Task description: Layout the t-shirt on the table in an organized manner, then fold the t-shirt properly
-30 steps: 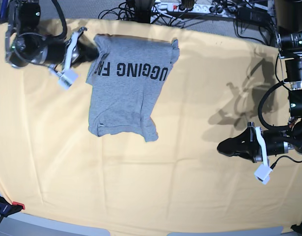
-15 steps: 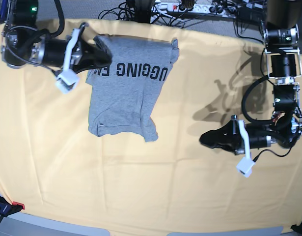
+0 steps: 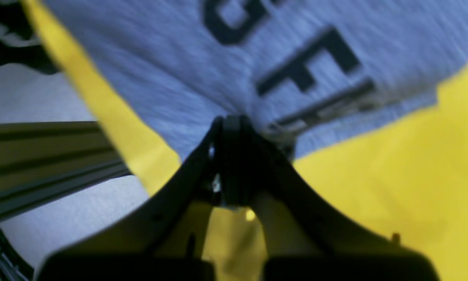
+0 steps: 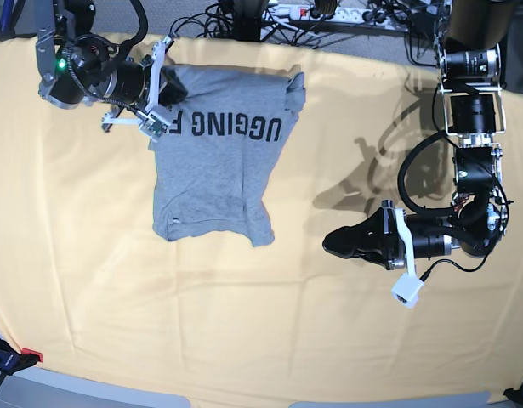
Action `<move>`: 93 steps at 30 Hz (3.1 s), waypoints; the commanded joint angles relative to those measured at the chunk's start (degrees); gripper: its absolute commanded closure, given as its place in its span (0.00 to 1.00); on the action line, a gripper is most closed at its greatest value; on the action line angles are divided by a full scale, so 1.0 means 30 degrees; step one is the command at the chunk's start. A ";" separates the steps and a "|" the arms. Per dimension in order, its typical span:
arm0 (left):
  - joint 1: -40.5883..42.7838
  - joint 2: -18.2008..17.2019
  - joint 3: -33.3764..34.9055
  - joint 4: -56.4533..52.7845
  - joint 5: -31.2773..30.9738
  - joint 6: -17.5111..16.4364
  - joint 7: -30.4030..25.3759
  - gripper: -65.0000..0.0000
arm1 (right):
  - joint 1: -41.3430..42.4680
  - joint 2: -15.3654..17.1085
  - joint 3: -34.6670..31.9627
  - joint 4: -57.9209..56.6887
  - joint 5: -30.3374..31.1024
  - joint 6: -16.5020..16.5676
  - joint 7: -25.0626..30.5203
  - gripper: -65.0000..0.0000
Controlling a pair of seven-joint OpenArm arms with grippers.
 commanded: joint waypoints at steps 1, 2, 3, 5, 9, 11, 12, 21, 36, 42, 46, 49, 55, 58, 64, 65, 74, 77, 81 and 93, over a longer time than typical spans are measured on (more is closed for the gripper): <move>-0.0532 -0.0168 -0.0138 0.0262 -0.0328 -0.0099 -0.0345 1.00 | 0.0087 0.0226 0.0109 0.0211 -0.0510 -0.0335 -0.0015 1.00; -0.0532 -0.0168 -0.0138 0.0262 -0.0328 -0.0099 -0.0345 1.00 | 0.0000 0.0219 0.0109 0.0211 -0.0576 -0.0539 0.0022 1.00; -0.0532 -0.0168 -0.0138 0.0262 -0.0321 -0.0099 -0.0345 1.00 | -0.0124 0.0219 0.0109 0.0211 -0.0568 -0.0648 0.0029 1.00; -0.0532 -0.0168 -0.0138 0.0262 -0.0277 -0.0099 -0.0345 1.00 | -0.0561 0.0219 0.0109 0.0211 -0.0933 -0.0845 -0.0007 1.00; -0.0532 -0.0168 -0.0138 0.0262 -0.0284 -0.0099 -0.0345 1.00 | -0.1275 0.0226 0.0117 0.0321 -0.1982 -0.1326 -0.0124 1.00; -0.0532 -0.0168 -0.0138 0.0262 -0.0291 -0.0099 -0.0345 1.00 | -0.1319 0.0226 0.0117 0.0750 -0.1814 -0.0933 0.0321 1.00; -0.0532 -0.0175 -0.0138 0.0262 -0.0291 -0.0099 -0.0345 1.00 | -0.1311 0.0233 0.0131 0.1115 -0.1734 -0.0648 0.0561 1.00; -0.0146 -0.0576 -0.0146 0.0270 -0.0666 -0.0099 -0.0345 1.00 | -0.1311 0.0219 0.2076 0.4911 -0.1603 -0.0918 0.2259 1.00; 0.4350 -0.2266 -0.0466 0.6164 -0.0666 0.0036 -0.0345 1.00 | -0.1435 0.0204 0.9406 0.4911 0.8641 0.1581 0.1231 1.00; 0.8466 -0.2907 -0.2943 1.3238 -0.0666 0.0058 -0.0345 1.00 | -0.1960 -0.1282 1.3092 0.4911 1.5169 0.2073 -0.2900 1.00; 1.1118 -0.3075 -0.5122 1.6130 -0.0666 0.0255 -0.0345 1.00 | -0.3439 -0.1377 1.5132 0.4911 1.5660 0.2073 -0.3458 1.00; 1.3369 -0.3140 -0.6652 1.7435 -0.0666 0.0627 -0.0345 1.00 | -0.5093 -0.1384 1.6422 0.4911 1.5660 0.2073 -0.3458 1.00; 1.9314 -0.3126 -0.9617 1.8651 -0.0666 0.1486 -0.0345 1.00 | -0.8932 -0.2871 1.8921 0.4911 1.5660 0.2073 -0.3458 1.00; 2.2709 -0.3126 -1.0812 1.9096 -0.0666 0.1530 -0.0345 1.00 | -1.0826 -0.3016 1.9730 0.4911 1.5660 0.2073 -0.3458 1.00; 2.9230 -0.2630 -1.1380 1.8578 -0.0666 0.0495 -0.0345 1.00 | -1.4702 -0.3432 1.9169 0.3687 1.5660 0.2073 -0.3458 1.00; 2.9929 -0.2419 -1.1329 1.8272 -0.0666 0.0051 -0.0345 1.00 | -1.4979 -0.3417 1.8775 0.2965 1.5660 0.2073 -0.3458 1.00; 2.9827 -0.2011 -0.7373 1.1511 0.3985 -0.0099 -0.0933 1.00 | -1.4345 -0.2215 1.2662 -0.5537 1.1460 0.2073 -0.1100 1.00; 2.7642 -0.2011 -0.4947 0.8116 0.5472 -0.0099 -0.1683 1.00 | -1.2728 -0.1887 1.0353 -0.8138 0.8306 0.2073 0.0459 1.00; 2.4851 -0.2011 -0.2215 0.3410 0.7278 -0.0099 -0.3206 1.00 | -1.0491 -0.1836 0.7985 -1.1985 0.4750 0.2073 0.2521 1.00; 1.7420 -0.0277 0.0022 -0.8575 1.6509 -0.0099 -1.5183 1.00 | -0.4269 -0.1982 0.2841 -2.2760 -0.4306 0.2073 1.4965 1.00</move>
